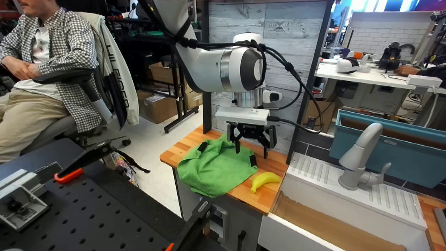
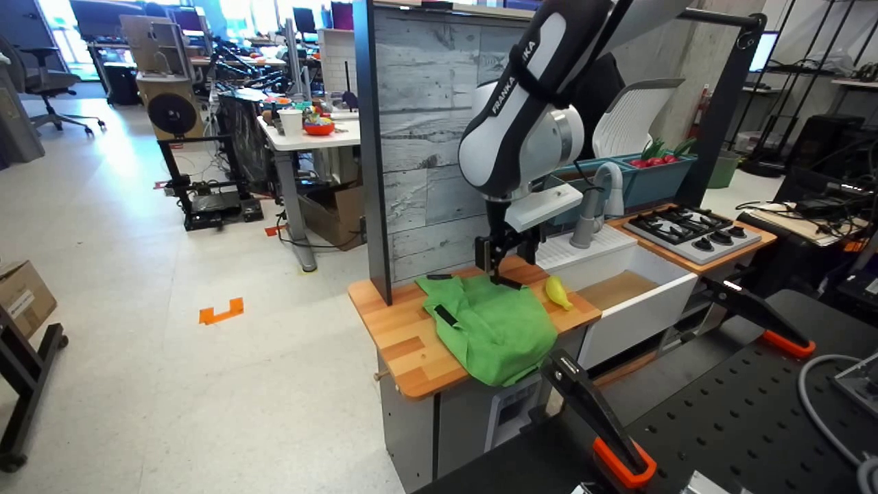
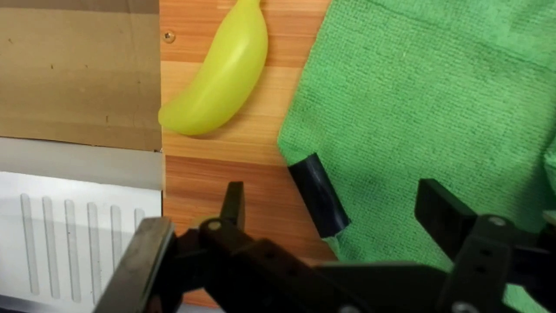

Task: Fold the green cloth

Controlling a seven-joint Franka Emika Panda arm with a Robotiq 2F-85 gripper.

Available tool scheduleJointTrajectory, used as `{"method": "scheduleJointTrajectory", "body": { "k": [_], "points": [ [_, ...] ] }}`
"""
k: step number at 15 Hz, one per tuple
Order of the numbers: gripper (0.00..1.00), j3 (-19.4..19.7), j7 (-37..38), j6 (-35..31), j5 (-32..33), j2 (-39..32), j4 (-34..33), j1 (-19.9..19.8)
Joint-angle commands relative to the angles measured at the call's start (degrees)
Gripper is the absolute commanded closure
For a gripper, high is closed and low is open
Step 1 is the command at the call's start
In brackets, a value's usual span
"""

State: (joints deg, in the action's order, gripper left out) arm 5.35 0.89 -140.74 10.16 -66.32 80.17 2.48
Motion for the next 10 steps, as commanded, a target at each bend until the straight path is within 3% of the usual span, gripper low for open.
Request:
{"method": "scheduleJointTrajectory", "body": {
  "k": [1, 10],
  "points": [
    [0.0, 1.0, -2.2, -0.8, 1.5, -3.2, -3.8, 0.1],
    [0.0, 0.0, -11.3, -0.7, 2.0, -6.4, -8.3, -2.0]
  ]
}}
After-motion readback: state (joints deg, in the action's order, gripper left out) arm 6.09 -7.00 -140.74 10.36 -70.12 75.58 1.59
